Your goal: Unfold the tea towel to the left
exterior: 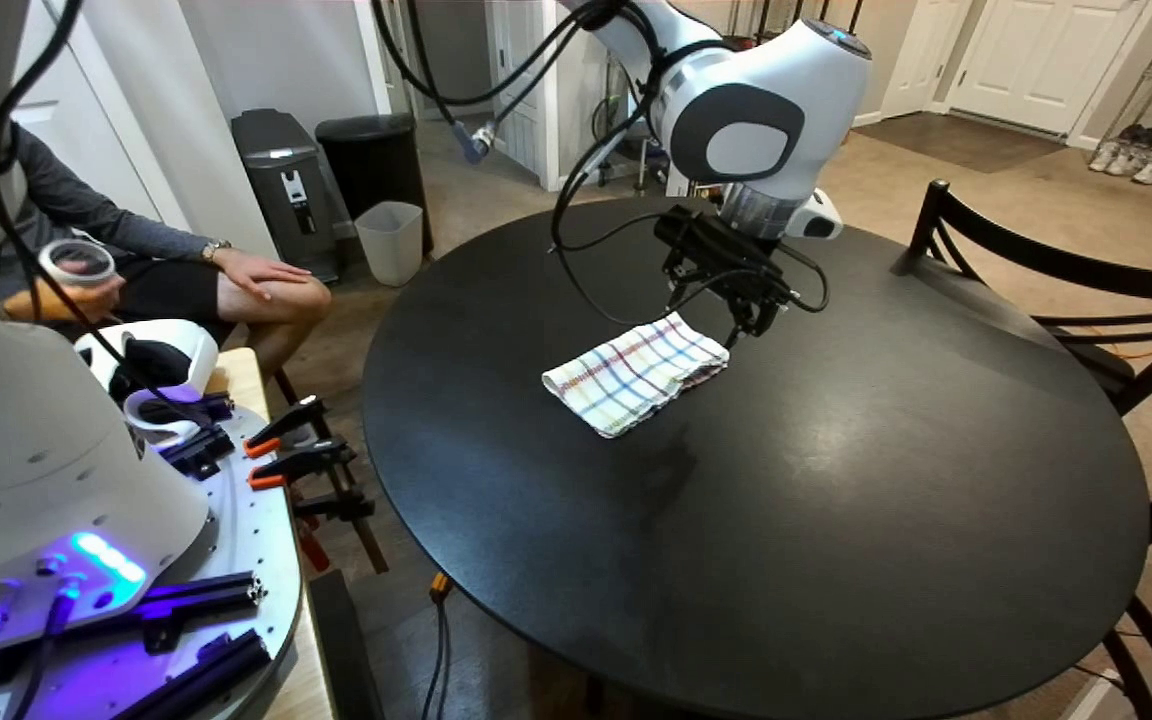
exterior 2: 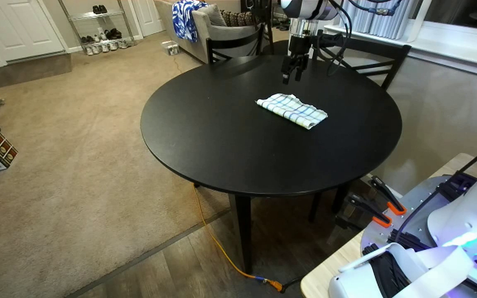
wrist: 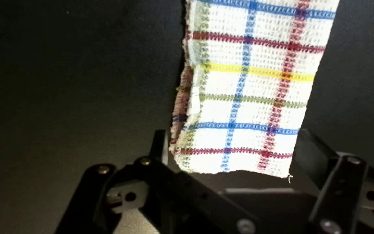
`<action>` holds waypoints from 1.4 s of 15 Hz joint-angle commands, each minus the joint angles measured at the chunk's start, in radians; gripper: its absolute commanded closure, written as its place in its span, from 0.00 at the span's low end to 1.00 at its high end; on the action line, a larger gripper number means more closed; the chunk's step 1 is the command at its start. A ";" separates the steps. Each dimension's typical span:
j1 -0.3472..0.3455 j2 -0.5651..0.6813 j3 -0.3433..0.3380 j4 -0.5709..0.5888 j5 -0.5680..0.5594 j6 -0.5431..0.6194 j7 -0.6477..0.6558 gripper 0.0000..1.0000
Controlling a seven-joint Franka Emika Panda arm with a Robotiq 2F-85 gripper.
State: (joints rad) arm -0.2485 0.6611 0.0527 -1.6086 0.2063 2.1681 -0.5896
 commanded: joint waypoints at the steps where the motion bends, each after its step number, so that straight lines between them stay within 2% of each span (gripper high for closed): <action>1: -0.006 0.004 0.006 0.007 -0.005 -0.002 0.003 0.00; 7: -0.009 0.003 0.004 0.002 -0.009 0.004 -0.005 0.00; 13: -0.022 0.066 0.002 0.065 0.003 -0.021 0.017 0.00; 21: -0.051 0.138 0.011 0.153 0.015 -0.142 0.022 0.00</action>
State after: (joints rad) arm -0.2806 0.7694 0.0491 -1.5021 0.2053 2.0877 -0.5809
